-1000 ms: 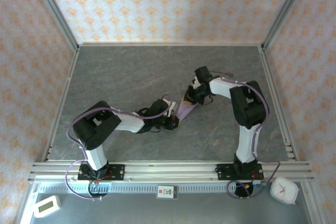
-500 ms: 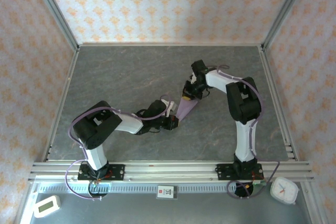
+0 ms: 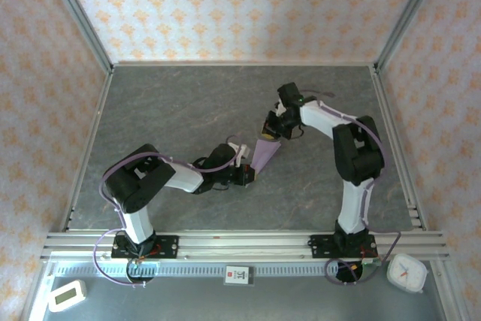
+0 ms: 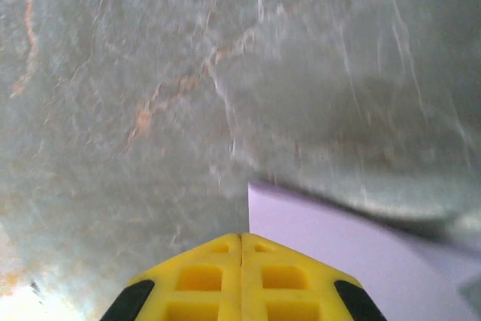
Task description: Fold a paper plane with a square sheet of paper (pick it up from the middle)
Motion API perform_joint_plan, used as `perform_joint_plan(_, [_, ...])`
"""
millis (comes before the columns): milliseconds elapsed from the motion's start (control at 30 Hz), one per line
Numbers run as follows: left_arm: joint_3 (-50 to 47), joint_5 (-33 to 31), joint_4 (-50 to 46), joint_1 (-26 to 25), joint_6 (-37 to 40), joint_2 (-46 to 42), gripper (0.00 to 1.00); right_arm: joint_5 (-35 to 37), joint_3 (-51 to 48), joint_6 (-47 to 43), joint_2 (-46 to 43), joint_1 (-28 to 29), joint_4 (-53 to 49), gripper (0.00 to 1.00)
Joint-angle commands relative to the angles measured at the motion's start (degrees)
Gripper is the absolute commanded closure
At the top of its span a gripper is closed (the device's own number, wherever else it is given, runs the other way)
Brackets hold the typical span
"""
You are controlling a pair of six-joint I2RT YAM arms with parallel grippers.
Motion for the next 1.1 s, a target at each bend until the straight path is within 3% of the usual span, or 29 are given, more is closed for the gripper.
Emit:
perform_joint_plan(0, [-2.78, 0.56, -3.29, 0.7, -1.56, 2.53, 1.0, -2.6, -7.81, 3.84, -8.79, 0.21, 8.18, 1.0])
perform_joint_plan(200, [-3.77, 0.92, -1.8, 0.98, -2.54, 2.62, 1.0, -4.4, -21.94, 8.78, -17.31, 2.15, 18.88, 1.0])
perform_joint_plan(467, [-4.48, 1.69, -0.79, 1.4, -3.14, 2.89, 1.0, -6.75, -32.37, 13.25, -18.99, 6.0, 31.96, 1.0])
perform_joint_plan(1067, [-4.3, 2.59, -0.49, 2.08, -3.17, 3.59, 1.0, -6.81, -35.72, 12.41, -15.25, 6.78, 36.03, 1.0])
